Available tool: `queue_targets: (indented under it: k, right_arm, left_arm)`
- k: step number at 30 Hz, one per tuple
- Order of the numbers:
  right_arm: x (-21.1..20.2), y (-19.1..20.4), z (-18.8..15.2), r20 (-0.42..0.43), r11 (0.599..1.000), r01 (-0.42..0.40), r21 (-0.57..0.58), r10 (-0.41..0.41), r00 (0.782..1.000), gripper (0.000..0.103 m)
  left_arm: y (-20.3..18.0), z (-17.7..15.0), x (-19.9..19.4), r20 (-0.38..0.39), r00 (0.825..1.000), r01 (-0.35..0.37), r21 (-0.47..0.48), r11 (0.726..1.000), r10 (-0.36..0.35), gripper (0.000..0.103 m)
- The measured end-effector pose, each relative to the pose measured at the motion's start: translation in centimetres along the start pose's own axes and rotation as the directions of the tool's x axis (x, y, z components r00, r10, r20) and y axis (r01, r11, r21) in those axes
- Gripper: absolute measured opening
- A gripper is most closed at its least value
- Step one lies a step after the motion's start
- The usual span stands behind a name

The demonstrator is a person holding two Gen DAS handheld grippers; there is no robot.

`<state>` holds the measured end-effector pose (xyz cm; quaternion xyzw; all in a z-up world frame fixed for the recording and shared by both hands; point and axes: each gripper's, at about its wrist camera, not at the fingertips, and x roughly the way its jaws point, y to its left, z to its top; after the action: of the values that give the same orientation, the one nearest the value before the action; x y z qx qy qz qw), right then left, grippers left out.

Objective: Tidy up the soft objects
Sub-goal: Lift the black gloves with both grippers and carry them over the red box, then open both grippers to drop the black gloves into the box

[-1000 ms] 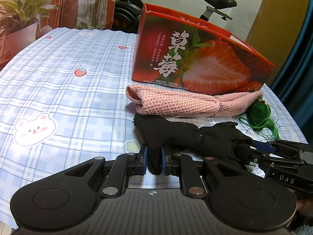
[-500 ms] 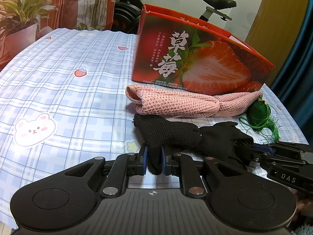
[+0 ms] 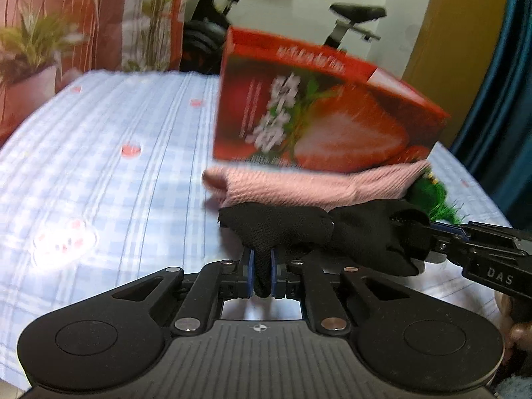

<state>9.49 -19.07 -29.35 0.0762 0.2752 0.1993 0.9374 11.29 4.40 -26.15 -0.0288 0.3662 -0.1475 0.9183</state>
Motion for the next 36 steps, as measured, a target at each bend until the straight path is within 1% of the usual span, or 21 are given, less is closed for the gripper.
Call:
queue_targets:
  k: [5,10,14,18,22,25,30,33,36]
  right_arm:
    - [-1.9,-0.1,2.0,0.102,1.000,0.004,-0.004,-0.003,0.995,0.013]
    - [-3.3,-0.9,5.1,0.197,1.000,0.007,0.003,-0.007,0.980,0.013]
    - [-3.6,-1.4,8.1,0.241,1.000,0.020,-0.023,-0.014,0.970,0.013]
    - [-3.1,-2.2,11.9,0.275,0.998,0.043,-0.050,-0.027,0.961,0.013]
    - [-1.1,-2.6,15.6,0.279,0.987,0.107,-0.123,-0.069,0.958,0.013]
    - [0.9,-3.4,17.8,0.266,0.983,0.130,-0.127,-0.093,0.959,0.013]
    - [4.2,-4.4,19.1,0.226,0.983,0.152,-0.104,-0.126,0.966,0.013]
    - [6.0,-4.9,19.0,0.185,0.984,0.160,-0.084,-0.142,0.972,0.013]
    - [7.1,-5.3,18.2,0.149,0.985,0.160,-0.070,-0.149,0.978,0.013]
  left_arm:
    - [-1.1,2.4,-2.5,0.103,0.994,0.030,0.051,0.998,-0.035,0.010]
    - [-2.5,5.9,-4.3,0.196,0.979,0.038,0.111,0.993,-0.060,0.010]
    - [-3.3,9.2,-4.2,0.231,0.970,0.043,0.128,0.991,-0.072,0.010]
    - [-3.3,12.9,-2.5,0.227,0.970,0.054,0.137,0.989,-0.085,0.010]
    - [-2.2,16.2,-0.2,0.189,0.977,0.086,0.074,0.994,-0.099,0.010]
    - [-2.3,17.8,1.8,0.155,0.986,0.055,0.078,0.995,-0.067,0.010]
    - [-2.2,19.1,5.1,0.087,0.996,0.021,0.062,0.998,-0.027,0.010]
    - [-2.2,19.1,6.6,0.050,0.999,-0.008,0.072,0.997,0.004,0.010]
    - [-2.1,18.9,7.4,0.020,1.000,-0.020,0.089,0.996,0.019,0.010]
